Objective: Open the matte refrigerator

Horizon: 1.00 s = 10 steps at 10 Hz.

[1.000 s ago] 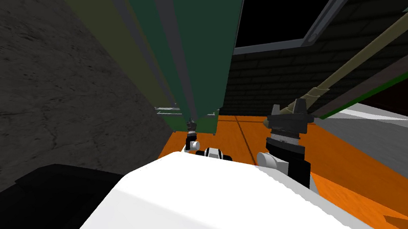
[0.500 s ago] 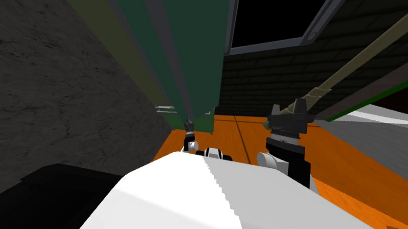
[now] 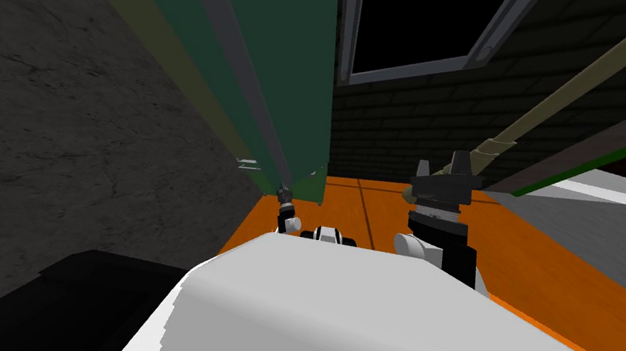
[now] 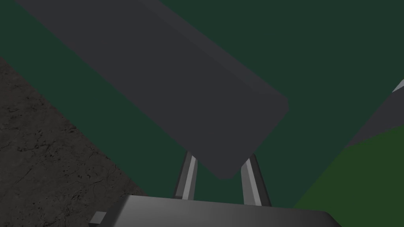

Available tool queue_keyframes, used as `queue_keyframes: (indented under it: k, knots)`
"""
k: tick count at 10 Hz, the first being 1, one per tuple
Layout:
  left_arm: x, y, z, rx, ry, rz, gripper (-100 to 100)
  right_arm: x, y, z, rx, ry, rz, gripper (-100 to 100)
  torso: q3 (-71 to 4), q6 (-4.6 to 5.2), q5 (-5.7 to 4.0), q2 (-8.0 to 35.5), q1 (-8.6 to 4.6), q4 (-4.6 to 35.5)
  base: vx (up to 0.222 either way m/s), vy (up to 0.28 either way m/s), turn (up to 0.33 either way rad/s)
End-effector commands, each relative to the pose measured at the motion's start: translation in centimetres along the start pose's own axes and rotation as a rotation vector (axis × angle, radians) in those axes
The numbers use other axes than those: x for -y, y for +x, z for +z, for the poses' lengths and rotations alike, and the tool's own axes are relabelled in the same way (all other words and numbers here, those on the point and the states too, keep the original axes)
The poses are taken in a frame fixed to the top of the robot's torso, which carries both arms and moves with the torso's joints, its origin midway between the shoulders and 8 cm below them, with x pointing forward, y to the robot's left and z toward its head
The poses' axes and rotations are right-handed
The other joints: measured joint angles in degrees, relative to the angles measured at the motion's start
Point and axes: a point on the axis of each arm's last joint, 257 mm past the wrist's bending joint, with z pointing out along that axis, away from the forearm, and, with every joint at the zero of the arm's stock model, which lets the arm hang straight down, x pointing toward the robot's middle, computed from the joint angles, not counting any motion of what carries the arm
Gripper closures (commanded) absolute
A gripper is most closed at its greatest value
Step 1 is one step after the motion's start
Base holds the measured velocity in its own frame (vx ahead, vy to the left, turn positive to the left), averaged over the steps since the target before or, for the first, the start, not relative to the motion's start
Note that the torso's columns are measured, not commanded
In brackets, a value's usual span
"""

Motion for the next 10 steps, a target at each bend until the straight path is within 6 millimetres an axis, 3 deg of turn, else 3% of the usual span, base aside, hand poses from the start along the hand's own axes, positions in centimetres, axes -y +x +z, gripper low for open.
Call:
queue_keyframes:
  k: [1,4,5,7,10]
  knots:
    - [1.3,-0.6,0.3,0.018,0.03,0.006,100,0.0,0.0,0.0,0.0,0.0,0.0,0,-0.07,0.12,0.0,-0.08,0.04,0.02,0.012,-0.231,0.087]
    - [2.6,-2.1,0.2,0.055,0.059,0.022,100,0.0,0.0,0.0,0.0,0.0,0.0,0,0.06,0.02,-0.07,0.13,-0.17,0.03,0.0,-0.257,0.095]
    - [2.6,-2.4,0.7,0.066,0.043,0.026,-100,0.0,0.0,0.0,0.0,0.0,0.0,0,0.03,0.09,-0.09,0.12,0.02,0.14,-0.012,-0.103,0.085]
    - [3.1,-1.9,1.7,0.062,0.039,0.022,-100,0.0,0.0,0.0,0.0,0.0,0.0,0,-0.02,-0.12,0.3,-0.09,0.89,-0.13,-0.045,-0.001,0.051]
    - [3.9,-1.0,3.1,0.054,0.032,0.015,-100,0.0,0.0,0.0,0.0,0.0,-0.001,0,0.07,-0.38,0.05,0.18,0.31,-0.01,-0.014,0.007,0.054]
